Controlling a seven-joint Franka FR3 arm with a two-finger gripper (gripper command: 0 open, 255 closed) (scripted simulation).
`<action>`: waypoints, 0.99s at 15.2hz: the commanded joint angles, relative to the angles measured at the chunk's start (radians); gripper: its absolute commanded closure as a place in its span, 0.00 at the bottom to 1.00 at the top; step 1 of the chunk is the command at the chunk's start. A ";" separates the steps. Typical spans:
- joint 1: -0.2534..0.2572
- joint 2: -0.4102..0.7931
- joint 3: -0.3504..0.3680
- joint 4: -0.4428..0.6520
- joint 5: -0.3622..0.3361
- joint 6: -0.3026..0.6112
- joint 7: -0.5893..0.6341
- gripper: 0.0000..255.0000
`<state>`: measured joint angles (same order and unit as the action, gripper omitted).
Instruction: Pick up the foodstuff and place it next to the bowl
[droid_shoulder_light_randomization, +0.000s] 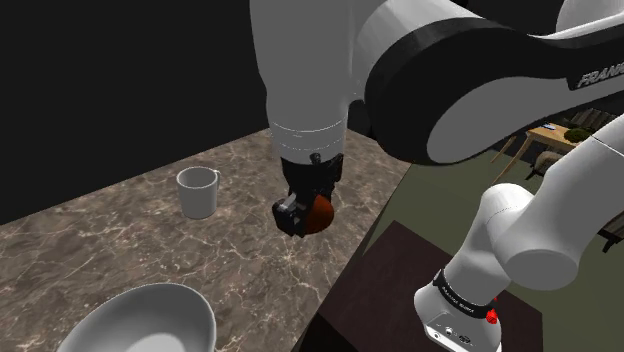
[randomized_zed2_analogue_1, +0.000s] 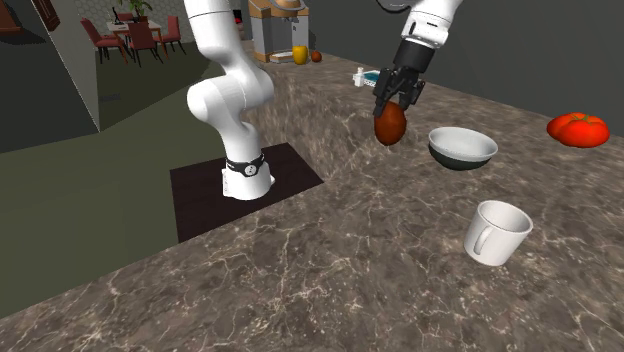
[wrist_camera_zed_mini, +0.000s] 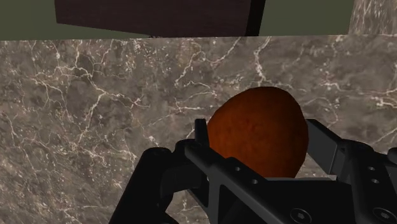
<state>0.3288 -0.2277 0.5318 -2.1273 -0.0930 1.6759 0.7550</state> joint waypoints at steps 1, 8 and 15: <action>0.019 -0.019 0.019 -0.012 0.023 -0.009 0.029 1.00; 0.019 0.007 0.030 -0.084 0.014 0.083 0.053 1.00; 0.018 0.046 0.041 -0.146 -0.003 0.175 0.083 1.00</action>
<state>0.3466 -0.1901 0.5699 -2.2631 -0.0927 1.8347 0.8309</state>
